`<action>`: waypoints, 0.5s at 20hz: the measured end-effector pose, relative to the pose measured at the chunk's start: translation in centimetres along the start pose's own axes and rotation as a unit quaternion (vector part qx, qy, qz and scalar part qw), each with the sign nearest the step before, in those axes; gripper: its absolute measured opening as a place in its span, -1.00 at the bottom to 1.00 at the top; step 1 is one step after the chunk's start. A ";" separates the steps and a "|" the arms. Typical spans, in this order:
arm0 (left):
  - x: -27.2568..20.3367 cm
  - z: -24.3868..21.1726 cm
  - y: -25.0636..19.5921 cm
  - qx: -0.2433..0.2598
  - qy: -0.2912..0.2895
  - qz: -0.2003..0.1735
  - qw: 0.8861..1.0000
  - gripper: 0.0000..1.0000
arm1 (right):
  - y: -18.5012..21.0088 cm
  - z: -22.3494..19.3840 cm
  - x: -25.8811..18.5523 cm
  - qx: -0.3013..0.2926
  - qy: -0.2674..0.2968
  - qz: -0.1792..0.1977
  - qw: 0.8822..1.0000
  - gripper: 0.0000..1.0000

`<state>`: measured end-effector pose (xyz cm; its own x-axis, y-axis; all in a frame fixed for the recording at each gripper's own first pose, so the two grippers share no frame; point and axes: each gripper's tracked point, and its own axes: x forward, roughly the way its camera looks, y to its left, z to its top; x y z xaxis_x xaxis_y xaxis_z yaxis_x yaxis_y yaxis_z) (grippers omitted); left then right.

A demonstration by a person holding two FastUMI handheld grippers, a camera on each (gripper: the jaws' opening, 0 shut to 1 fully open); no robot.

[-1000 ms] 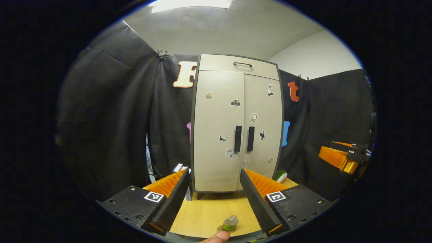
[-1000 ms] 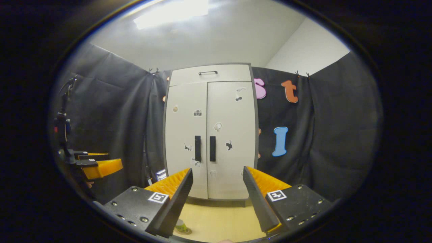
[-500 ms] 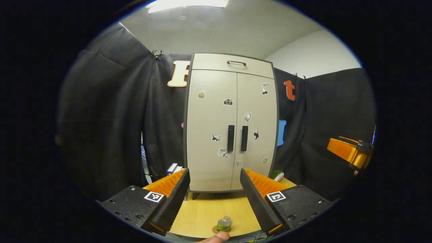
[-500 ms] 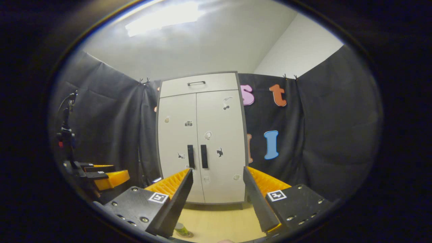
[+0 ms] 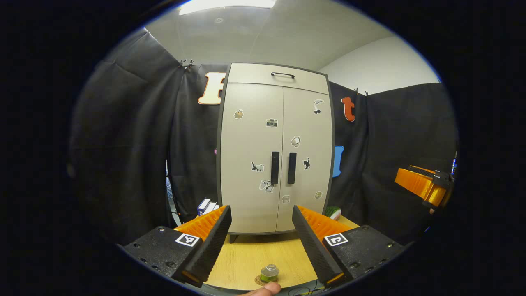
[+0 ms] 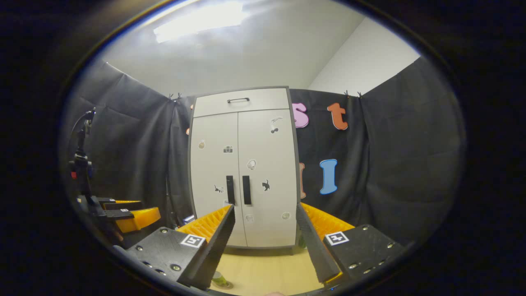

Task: Grasp the bottle in the cabinet with the left hand and place it on the coaster, then close the right door with the right hand and the left door with the left hand.

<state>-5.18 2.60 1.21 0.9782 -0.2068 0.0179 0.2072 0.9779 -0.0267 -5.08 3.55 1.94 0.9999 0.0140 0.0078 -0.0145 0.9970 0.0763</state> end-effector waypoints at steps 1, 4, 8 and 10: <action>0.1 0.2 0.0 -0.001 -0.002 -0.001 1.000 0.89 | 0.1 0.0 0.2 -0.001 0.000 0.000 1.000 0.75; 0.6 0.1 0.5 -0.001 -0.001 -0.002 1.000 0.89 | 0.8 -0.2 0.9 0.000 0.000 0.004 1.000 0.75; 1.5 -0.6 1.0 0.008 0.009 -0.001 1.000 0.89 | 1.4 -0.5 1.9 -0.003 0.001 0.009 1.000 0.81; 1.9 -0.9 1.2 0.008 0.011 -0.002 1.000 0.89 | 1.6 -0.7 2.7 -0.003 0.003 0.011 1.000 0.81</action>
<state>-3.03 3.37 0.28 0.9773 -0.2117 -0.0046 0.2116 0.9773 -0.0102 -2.43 5.23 1.38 0.9994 0.0354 0.0032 -0.0355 0.9969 0.0699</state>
